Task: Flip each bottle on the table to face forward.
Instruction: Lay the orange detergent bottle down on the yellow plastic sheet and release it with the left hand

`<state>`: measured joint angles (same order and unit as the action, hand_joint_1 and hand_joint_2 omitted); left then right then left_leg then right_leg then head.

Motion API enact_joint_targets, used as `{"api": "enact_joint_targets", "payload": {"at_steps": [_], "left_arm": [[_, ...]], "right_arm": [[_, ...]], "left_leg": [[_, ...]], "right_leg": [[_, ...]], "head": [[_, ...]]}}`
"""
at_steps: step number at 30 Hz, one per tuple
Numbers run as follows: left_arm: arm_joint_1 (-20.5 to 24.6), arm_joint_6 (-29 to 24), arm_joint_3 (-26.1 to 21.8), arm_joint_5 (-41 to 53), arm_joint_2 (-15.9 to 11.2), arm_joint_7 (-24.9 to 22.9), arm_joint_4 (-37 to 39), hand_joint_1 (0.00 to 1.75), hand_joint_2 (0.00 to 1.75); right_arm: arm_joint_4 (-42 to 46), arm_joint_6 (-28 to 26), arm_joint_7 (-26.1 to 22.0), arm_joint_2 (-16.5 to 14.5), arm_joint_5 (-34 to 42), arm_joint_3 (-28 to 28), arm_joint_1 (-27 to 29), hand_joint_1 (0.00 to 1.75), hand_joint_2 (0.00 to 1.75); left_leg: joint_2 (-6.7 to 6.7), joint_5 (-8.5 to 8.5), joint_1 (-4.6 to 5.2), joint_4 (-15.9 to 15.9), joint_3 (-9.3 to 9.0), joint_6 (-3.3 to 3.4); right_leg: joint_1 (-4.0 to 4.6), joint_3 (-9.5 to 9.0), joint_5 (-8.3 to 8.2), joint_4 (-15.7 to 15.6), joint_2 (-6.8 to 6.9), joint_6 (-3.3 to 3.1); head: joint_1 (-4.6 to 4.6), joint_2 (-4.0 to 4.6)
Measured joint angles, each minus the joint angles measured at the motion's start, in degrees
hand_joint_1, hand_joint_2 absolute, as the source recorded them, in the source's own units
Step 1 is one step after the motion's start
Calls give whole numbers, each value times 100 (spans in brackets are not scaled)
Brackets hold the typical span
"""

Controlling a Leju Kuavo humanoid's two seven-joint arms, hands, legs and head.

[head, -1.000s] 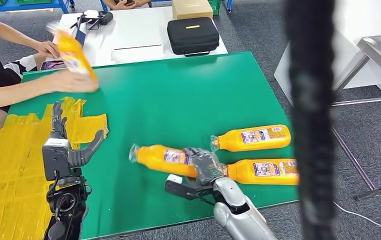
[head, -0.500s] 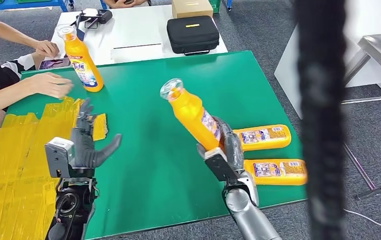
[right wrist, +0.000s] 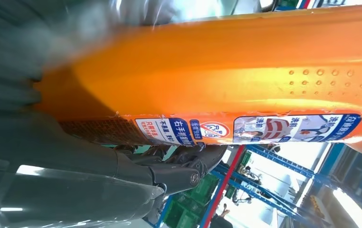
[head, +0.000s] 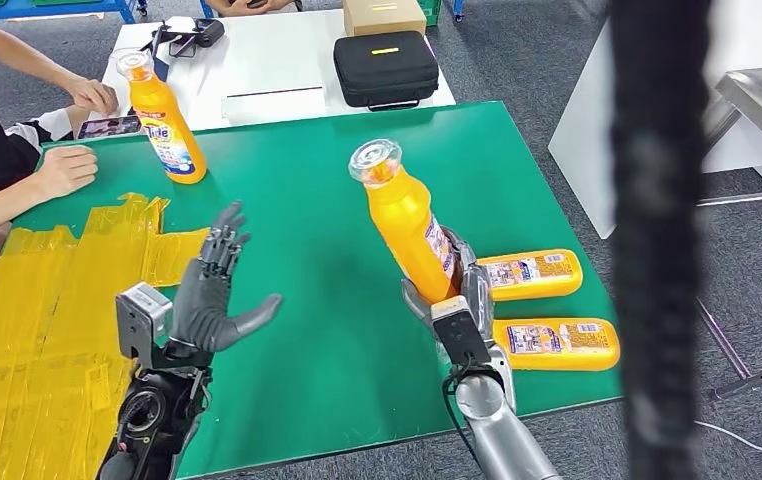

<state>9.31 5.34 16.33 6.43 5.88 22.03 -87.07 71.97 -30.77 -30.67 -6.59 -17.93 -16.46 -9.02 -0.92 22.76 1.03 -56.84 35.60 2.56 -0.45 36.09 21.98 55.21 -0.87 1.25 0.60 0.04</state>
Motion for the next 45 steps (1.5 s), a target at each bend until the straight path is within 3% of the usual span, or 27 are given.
{"api": "enact_joint_targets", "payload": {"at_steps": [12,24,45], "left_arm": [[87,511,421,-338,2,-176,-13,0,175],[244,596,650,-502,32,-177,162,0,175],[368,609,700,-942,35,-241,367,0,175]], "right_arm": [[-144,215,-178,-182,-419,-221,-146,175,175],[-510,80,-282,-345,-1179,-683,-309,175,175],[-1319,-46,-435,-501,-1444,-1484,-688,175,175]], "left_leg": [[1,-1,-1,0,1,-1],[0,-1,-1,0,2,0],[1,-1,-1,0,5,0]], "right_leg": [[1,4,0,0,0,0],[1,5,0,0,0,0],[1,7,0,1,0,0]], "head": [[1,0],[1,0],[1,0]]}}
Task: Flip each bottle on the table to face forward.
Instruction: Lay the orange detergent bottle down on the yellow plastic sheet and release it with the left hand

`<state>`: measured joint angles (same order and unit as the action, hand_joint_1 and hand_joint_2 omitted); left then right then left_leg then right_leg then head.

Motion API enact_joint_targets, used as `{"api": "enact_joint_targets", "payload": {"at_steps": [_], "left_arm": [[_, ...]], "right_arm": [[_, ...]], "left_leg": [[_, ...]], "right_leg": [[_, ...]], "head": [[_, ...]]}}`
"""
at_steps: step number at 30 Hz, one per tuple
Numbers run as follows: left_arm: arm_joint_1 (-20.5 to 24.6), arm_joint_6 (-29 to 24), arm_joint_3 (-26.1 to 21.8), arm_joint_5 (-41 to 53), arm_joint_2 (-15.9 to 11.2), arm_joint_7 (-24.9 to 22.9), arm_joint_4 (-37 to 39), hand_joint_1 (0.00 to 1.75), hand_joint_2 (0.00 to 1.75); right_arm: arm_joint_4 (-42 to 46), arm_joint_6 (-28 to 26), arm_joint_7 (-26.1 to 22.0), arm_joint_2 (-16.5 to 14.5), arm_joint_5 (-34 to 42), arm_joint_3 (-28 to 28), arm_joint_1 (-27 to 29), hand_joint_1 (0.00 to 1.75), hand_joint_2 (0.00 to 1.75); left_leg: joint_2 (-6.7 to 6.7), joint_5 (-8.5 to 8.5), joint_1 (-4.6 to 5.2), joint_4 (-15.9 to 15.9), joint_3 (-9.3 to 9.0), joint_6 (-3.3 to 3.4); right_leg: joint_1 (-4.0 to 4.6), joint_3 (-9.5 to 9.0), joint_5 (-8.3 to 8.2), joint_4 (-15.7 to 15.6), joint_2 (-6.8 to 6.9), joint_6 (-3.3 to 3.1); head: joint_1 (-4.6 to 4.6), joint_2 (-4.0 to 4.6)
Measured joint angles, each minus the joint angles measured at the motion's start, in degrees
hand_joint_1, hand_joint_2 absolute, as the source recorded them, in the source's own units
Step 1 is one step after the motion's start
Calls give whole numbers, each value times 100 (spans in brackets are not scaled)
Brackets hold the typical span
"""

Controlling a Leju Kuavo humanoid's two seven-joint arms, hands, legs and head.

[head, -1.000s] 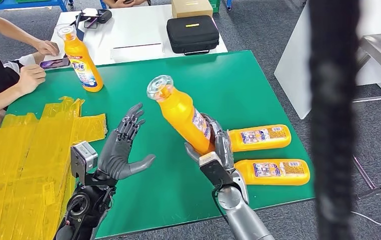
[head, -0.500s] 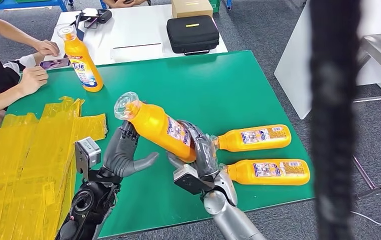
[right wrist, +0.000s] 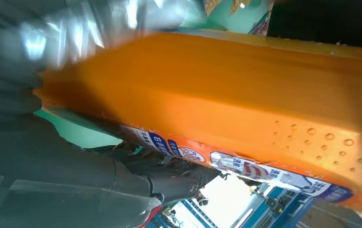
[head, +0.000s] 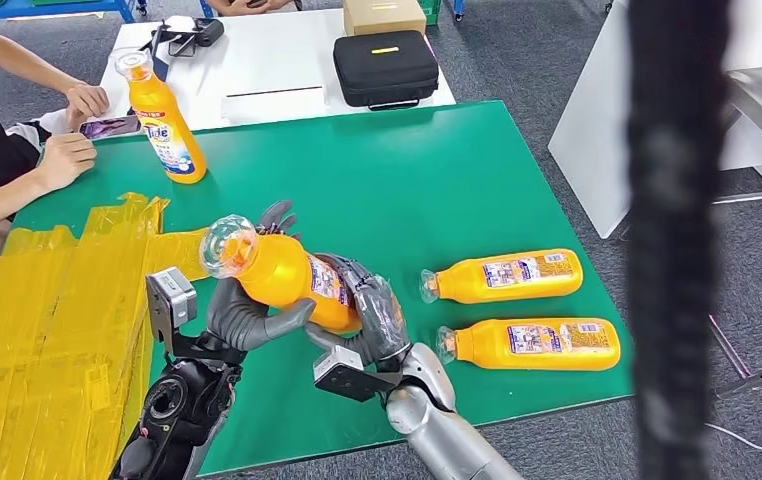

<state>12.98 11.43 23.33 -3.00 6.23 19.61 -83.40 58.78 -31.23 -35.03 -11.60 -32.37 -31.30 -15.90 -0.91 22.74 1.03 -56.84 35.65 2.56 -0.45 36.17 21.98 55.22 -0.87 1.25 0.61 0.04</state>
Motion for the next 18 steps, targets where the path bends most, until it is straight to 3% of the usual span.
{"api": "enact_joint_targets", "payload": {"at_steps": [2,6,13,17,18], "left_arm": [[2,0,-1,-28,0,-7,8,3,175],[3,-13,-7,-122,-2,-27,30,171,175],[5,-132,-55,-387,-3,-18,85,175,175],[10,-173,-85,-516,-3,-11,114,175,175],[13,-185,-90,-532,-3,-9,122,175,175]], "right_arm": [[-62,0,-19,-10,9,-54,-36,175,175],[-177,0,-42,-44,40,-165,-84,175,175],[-301,-67,32,-51,173,-320,-188,172,175],[-300,-133,72,-40,226,-386,-200,13,175],[-291,-158,76,-33,234,-398,-198,7,175]], "left_leg": [[0,0,0,0,0,0],[0,0,0,0,1,0],[0,0,0,0,1,0],[0,0,0,0,1,0],[0,0,0,0,1,0]], "right_leg": [[0,0,0,0,0,0],[0,1,0,0,0,0],[0,2,0,0,0,0],[0,2,0,0,0,0],[0,2,0,0,0,0]], "head": [[-1,0],[0,0],[-1,0],[-1,0],[-1,0]]}}
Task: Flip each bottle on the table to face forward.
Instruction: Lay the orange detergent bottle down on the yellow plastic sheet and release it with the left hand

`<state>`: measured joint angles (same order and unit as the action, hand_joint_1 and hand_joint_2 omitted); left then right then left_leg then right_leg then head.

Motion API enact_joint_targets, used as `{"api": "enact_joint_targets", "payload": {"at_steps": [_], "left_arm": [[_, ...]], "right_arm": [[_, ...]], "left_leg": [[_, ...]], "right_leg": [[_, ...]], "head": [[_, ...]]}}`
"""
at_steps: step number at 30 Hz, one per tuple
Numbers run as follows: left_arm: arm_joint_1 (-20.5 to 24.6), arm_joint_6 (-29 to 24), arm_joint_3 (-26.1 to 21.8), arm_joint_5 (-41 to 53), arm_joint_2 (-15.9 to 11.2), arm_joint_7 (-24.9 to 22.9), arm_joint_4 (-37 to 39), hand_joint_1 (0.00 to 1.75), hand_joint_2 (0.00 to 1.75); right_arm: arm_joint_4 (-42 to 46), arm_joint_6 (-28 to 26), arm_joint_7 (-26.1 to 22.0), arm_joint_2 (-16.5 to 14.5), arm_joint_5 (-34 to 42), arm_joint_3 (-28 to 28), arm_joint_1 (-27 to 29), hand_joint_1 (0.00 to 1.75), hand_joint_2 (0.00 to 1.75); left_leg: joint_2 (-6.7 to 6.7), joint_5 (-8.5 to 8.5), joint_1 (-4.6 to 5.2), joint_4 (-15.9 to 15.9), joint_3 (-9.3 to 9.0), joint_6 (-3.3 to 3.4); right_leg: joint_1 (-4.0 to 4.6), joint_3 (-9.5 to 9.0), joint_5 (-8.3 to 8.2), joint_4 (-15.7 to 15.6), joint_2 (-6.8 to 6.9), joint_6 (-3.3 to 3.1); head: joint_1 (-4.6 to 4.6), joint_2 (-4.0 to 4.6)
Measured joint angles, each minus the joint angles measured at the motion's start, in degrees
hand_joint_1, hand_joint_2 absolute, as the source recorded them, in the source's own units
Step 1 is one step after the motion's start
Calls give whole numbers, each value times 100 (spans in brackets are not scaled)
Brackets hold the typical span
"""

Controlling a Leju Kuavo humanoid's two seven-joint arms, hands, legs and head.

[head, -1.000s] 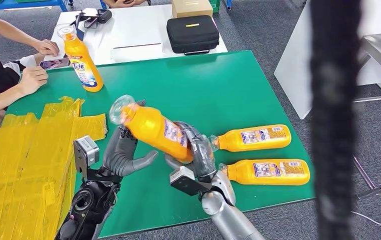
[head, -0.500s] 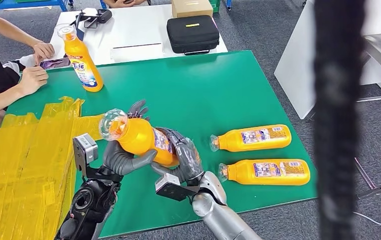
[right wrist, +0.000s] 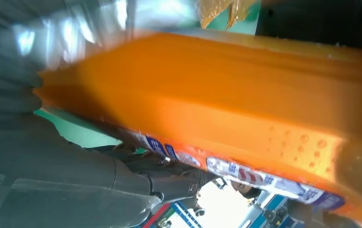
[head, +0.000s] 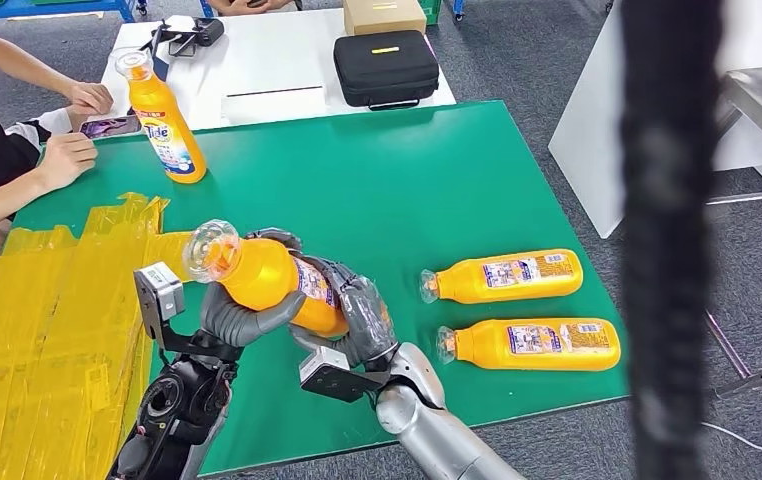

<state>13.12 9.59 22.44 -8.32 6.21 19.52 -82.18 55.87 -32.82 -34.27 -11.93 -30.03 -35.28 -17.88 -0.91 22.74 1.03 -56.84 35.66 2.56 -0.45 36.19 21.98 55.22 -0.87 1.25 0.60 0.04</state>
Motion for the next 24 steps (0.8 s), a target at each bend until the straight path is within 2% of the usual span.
{"api": "enact_joint_targets", "payload": {"at_steps": [4,9,16,18,21,24], "left_arm": [[7,-36,-5,-37,0,6,26,175,175],[6,-297,-15,15,-1,66,31,175,175],[-27,-1015,-226,397,-40,177,33,175,175],[-59,-1406,-334,698,-46,234,29,175,175],[-160,-2369,-596,1532,-57,333,-4,175,175],[-270,-3485,-965,2550,-61,400,-56,175,175]], "right_arm": [[83,-69,1,42,20,-31,17,0,175],[426,-47,97,131,162,-45,114,0,175],[1718,643,713,487,590,26,426,0,175],[2116,841,827,595,847,107,576,0,175],[2812,956,925,818,1051,331,895,0,175],[3407,844,1135,1015,604,601,1171,0,175]], "left_leg": [[0,0,0,0,0,0],[-1,0,0,0,1,0],[-1,1,0,0,2,0],[-1,1,0,0,3,0],[0,3,0,0,5,-1],[1,7,0,0,5,-5]], "right_leg": [[0,0,0,0,0,0],[0,0,0,0,1,0],[0,2,0,0,1,0],[0,2,0,0,1,0],[0,3,0,0,1,0],[-1,5,1,0,0,0]], "head": [[0,0],[-1,0],[0,0],[0,0],[-1,0],[0,0]]}}
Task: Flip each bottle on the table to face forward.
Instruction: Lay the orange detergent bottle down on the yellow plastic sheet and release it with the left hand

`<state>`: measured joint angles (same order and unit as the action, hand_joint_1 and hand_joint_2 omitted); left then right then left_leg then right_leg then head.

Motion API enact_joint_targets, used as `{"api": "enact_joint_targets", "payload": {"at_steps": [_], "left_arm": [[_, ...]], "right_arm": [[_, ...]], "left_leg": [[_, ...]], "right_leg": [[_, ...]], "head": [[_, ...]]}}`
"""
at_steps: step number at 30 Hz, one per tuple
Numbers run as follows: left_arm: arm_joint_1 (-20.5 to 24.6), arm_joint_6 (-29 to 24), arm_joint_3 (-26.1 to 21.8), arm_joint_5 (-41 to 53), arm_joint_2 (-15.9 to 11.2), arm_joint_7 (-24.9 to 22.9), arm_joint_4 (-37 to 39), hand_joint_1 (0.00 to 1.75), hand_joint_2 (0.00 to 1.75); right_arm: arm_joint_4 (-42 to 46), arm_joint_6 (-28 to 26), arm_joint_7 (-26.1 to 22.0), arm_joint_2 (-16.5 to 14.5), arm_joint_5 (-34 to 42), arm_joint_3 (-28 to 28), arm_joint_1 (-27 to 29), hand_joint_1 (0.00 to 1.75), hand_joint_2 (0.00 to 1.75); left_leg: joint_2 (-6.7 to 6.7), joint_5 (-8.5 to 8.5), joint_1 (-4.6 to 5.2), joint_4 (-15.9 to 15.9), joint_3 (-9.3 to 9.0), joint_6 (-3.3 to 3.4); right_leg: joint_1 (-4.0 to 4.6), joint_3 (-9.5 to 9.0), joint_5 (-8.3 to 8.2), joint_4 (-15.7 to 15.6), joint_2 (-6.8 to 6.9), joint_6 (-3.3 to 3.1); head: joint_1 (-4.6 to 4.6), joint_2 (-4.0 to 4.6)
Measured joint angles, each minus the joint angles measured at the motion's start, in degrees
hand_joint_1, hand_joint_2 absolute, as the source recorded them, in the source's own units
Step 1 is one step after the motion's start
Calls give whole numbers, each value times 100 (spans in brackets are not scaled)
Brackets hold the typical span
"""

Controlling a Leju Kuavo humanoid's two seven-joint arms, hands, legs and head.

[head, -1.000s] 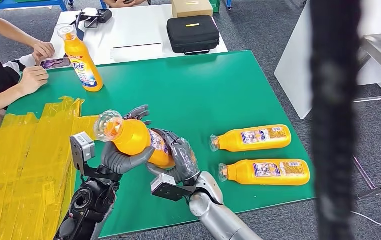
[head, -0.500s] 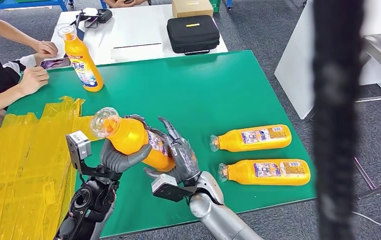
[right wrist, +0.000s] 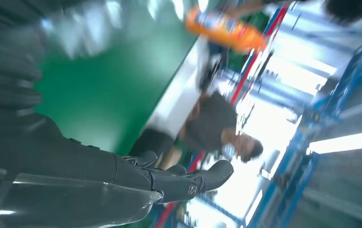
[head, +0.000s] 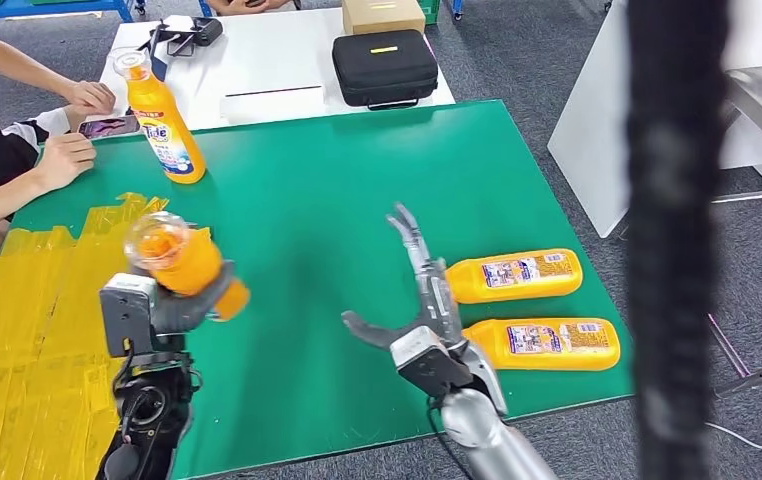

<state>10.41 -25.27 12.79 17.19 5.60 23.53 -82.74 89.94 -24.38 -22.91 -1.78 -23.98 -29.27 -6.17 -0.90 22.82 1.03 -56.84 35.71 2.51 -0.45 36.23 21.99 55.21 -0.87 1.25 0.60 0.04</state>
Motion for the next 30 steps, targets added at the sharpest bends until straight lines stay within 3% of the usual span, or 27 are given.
{"api": "enact_joint_targets", "payload": {"at_steps": [5,9,11,16,20,21,22,25,26,30], "left_arm": [[-63,-1221,-553,2339,-8,-362,8,175,175],[1,-1429,-873,5515,-16,-1375,173,175,175],[104,-1390,-927,6560,-64,-1906,369,175,175],[545,-990,-179,7238,-558,-3765,1277,175,175],[863,-888,471,7256,-788,-4072,2072,175,175],[914,-878,581,7256,-822,-4089,2238,168,175],[955,-876,669,7256,-851,-4099,2376,137,175],[1083,-830,859,7256,-912,-4199,2712,13,175],[1128,-808,908,7256,-928,-4271,2830,0,175],[1315,-910,943,7256,-957,-4503,3512,0,175]], "right_arm": [[582,272,1091,220,-1814,451,232,0,175],[788,621,1665,345,-2978,820,283,0,175],[830,714,1788,398,-3275,956,280,0,175],[850,820,1865,496,-3625,1184,220,0,175],[850,862,1876,551,-3802,1231,188,0,175],[850,864,1879,564,-3831,1236,184,0,175],[850,864,1883,577,-3847,1238,182,0,175],[849,902,1906,609,-3930,1242,177,0,175],[849,941,1934,619,-4004,1242,175,0,175],[809,1281,2155,703,-4512,1244,147,0,175]], "left_leg": [[-3,-1,0,0,0,0],[-1,-4,0,0,-1,3],[0,-5,1,0,-2,4],[1,-9,0,-1,-3,6],[-1,-9,-1,0,-1,6],[1,-9,-1,0,-1,6],[3,-8,0,0,-1,6],[1,-7,0,-1,1,7],[-1,-7,0,-1,1,7],[-1,-7,0,-1,2,7]], "right_leg": [[0,1,1,-1,0,0],[-1,0,-1,-1,0,2],[-1,0,-2,-1,0,3],[0,0,-5,0,1,2],[1,-1,-4,1,2,1],[1,0,-4,1,1,1],[0,0,-4,1,0,1],[0,1,-3,1,0,1],[0,1,-3,1,1,1],[0,1,-3,1,1,1]], "head": [[1,0],[0,0],[0,0],[2,0],[1,0],[1,0],[1,0],[0,0],[0,0],[1,0]]}}
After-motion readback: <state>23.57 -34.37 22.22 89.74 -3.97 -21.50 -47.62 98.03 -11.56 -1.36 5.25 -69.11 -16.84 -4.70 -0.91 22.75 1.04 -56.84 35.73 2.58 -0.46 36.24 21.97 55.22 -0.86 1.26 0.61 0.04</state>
